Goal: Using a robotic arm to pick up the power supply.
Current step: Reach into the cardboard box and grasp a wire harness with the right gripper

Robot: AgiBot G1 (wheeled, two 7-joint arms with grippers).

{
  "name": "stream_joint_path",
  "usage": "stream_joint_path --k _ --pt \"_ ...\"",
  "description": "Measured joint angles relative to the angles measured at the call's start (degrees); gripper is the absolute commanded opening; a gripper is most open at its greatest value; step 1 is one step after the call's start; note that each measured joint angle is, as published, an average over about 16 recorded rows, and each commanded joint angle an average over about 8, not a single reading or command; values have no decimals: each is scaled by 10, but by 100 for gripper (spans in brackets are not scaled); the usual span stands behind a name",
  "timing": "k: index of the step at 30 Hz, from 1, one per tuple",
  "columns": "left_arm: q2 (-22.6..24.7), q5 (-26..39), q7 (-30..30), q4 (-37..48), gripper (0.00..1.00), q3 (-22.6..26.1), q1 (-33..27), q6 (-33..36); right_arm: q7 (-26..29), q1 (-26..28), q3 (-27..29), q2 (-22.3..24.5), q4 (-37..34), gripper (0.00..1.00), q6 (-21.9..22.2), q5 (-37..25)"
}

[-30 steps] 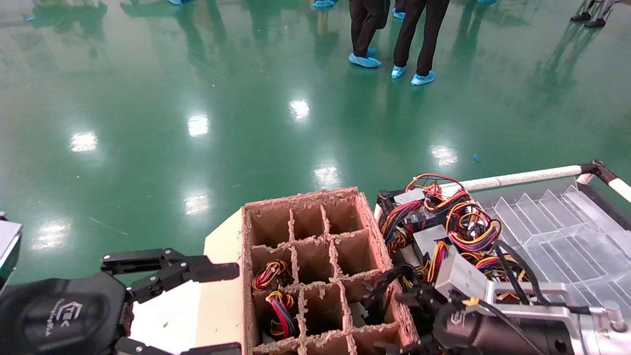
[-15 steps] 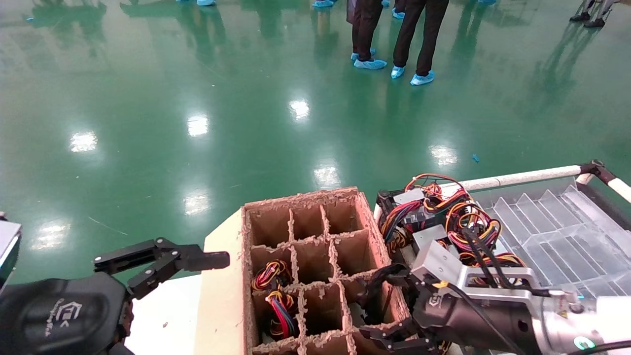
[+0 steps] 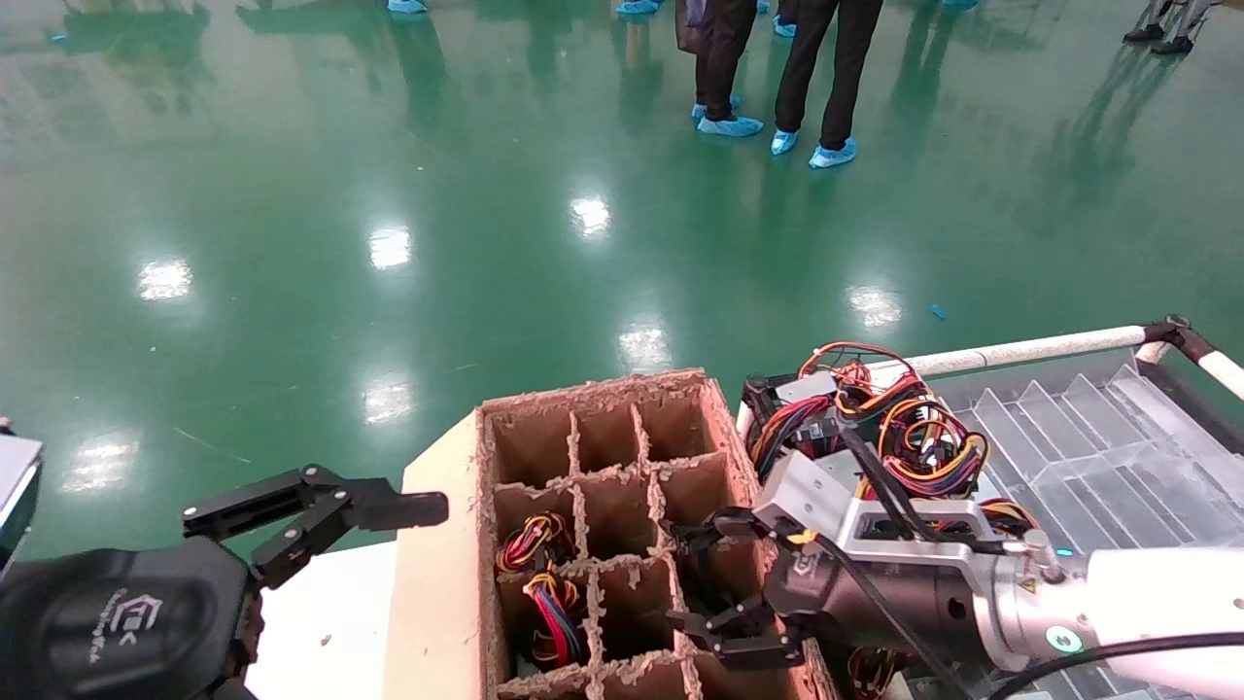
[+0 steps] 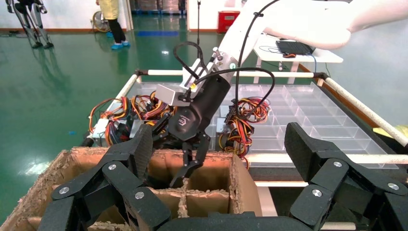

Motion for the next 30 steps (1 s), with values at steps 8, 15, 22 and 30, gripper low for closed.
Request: stream_joint_path --k 8,15,22,30 --pt "0 0 0 0 100 0 0 0 -81 38 1 4 1 83 -23 -11" --pt "0 0 0 0 100 0 0 0 -180 84 -2 18 1 100 -68 -21" --pt "0 0 0 0 100 0 0 0 -257 116 -10 28 0 100 -109 -31" --pt "0 0 0 0 100 0 0 0 -311 130 -26 16 -1 39 -121 -60"
